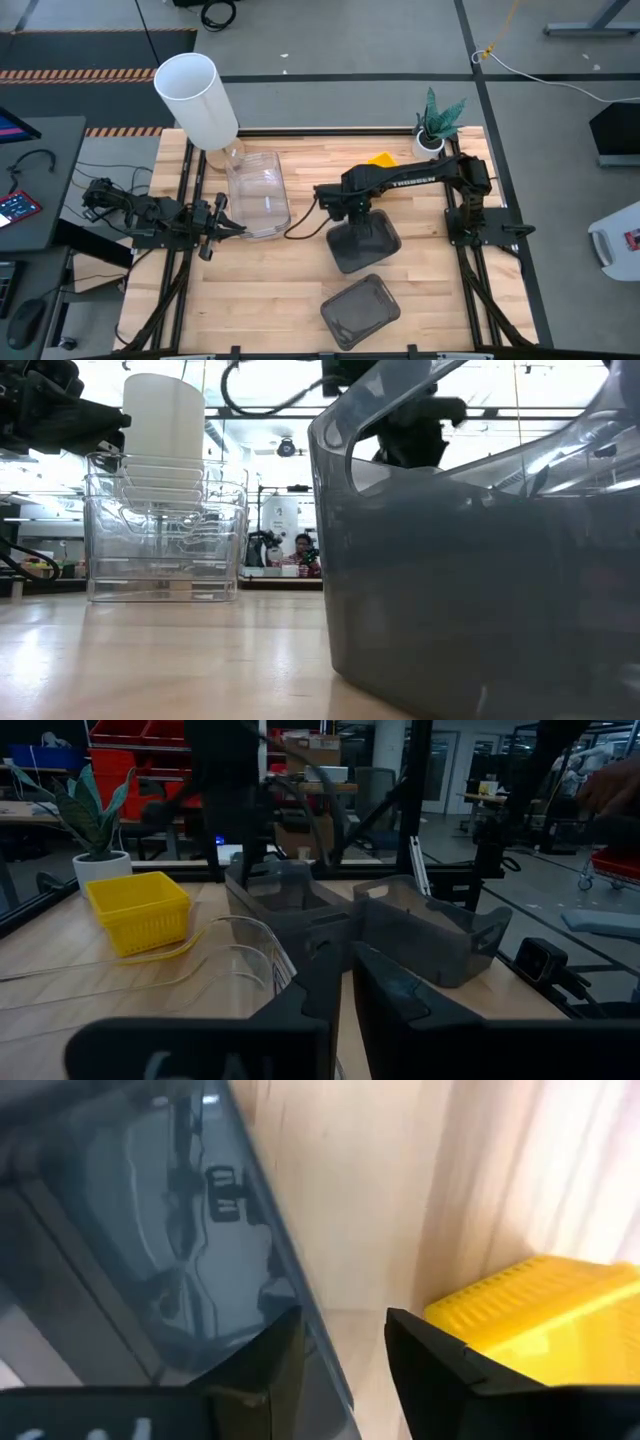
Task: Stack baskets by color
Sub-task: Stack the top right black bin on top of the top left black bin, then stack the bottom black bin on top of the top black bin
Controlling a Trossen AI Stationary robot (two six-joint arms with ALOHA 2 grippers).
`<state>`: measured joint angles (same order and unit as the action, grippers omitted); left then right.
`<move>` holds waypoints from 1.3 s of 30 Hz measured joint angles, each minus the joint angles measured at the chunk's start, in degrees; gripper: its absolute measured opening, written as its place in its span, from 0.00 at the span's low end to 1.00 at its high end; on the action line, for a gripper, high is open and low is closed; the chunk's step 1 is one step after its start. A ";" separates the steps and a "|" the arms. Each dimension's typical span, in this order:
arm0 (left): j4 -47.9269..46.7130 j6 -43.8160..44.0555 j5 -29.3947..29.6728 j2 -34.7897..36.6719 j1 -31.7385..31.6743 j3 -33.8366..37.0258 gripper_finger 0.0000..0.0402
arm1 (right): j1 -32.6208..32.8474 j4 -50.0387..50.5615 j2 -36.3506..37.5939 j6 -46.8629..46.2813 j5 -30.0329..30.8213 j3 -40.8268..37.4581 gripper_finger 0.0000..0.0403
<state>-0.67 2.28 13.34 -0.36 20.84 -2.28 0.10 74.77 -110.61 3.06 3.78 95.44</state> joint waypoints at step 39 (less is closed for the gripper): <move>0.07 0.00 -0.02 -1.11 0.00 0.04 0.08 | 25.08 -29.80 -10.81 -12.12 1.28 10.66 0.40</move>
<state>-0.60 2.28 13.32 -1.47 20.84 -2.24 25.18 44.97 -121.42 -9.06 5.06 106.10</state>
